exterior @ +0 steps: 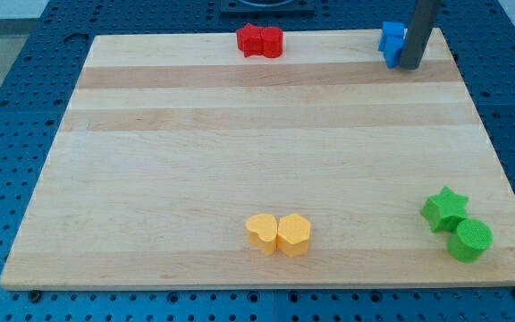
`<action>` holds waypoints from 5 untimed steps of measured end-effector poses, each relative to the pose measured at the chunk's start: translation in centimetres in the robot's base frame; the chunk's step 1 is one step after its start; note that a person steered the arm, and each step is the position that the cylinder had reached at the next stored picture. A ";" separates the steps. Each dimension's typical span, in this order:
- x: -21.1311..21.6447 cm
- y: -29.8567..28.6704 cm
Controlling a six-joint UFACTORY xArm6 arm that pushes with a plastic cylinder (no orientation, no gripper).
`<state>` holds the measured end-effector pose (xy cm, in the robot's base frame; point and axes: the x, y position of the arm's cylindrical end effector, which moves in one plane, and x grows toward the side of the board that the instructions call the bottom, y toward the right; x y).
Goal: Push the blue triangle closer to the blue cube
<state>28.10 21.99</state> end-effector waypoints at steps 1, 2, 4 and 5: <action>0.2 0.0; 0.8 0.0; 0.0 0.0; 1.6 0.0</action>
